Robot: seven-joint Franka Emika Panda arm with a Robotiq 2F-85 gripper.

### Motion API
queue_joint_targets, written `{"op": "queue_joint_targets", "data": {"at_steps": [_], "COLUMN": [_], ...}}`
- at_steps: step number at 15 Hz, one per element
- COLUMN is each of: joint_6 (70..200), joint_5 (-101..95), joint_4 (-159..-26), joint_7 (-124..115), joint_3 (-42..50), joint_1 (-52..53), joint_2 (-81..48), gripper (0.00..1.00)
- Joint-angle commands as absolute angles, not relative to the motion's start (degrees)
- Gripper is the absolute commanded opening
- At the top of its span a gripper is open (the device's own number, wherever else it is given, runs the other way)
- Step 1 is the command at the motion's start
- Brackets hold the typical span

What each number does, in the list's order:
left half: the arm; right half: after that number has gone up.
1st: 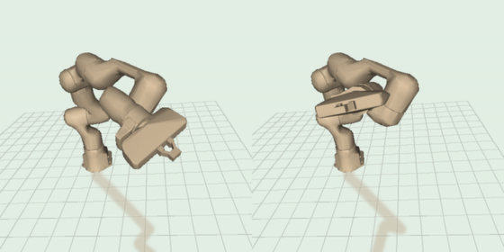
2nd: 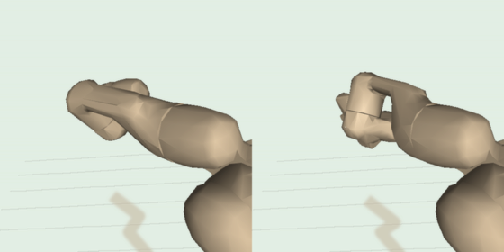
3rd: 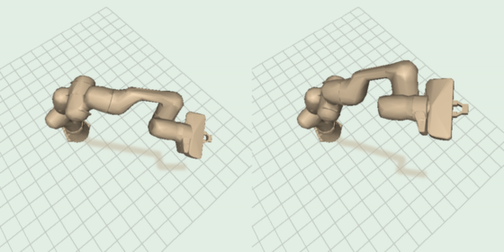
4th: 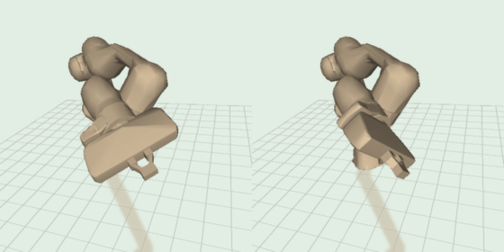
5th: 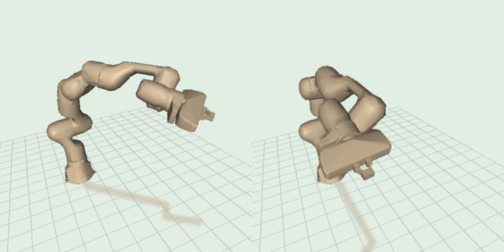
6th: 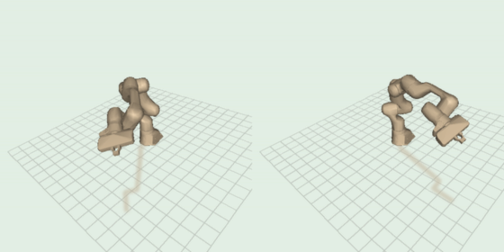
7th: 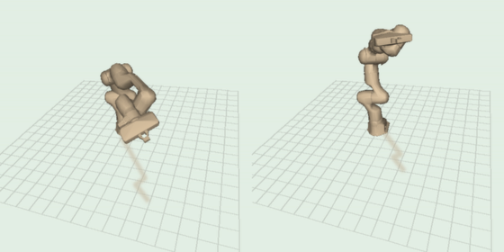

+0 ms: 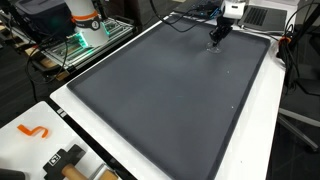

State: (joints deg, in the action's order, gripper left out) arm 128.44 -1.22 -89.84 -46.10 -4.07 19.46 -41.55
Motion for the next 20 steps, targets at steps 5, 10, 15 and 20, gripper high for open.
{"op": "queue_joint_targets", "data": {"at_steps": [5,10,15,20], "joint_6": [128.1,127.6,127.5,128.0], "joint_5": [-0.3,-0.1,0.0,-0.4], "joint_4": [-90.0,-89.7,-89.9,-92.2], "joint_7": [-43.5,-42.2,-40.8,-38.1], "joint_3": [-4.0,-4.0,-4.3,-4.3], "joint_1": [19.3,19.3,19.2,18.9], "joint_2": [-41.1,-41.1,-39.8,-35.8], "gripper": [0.56,0.96,1.00,1.00]}}
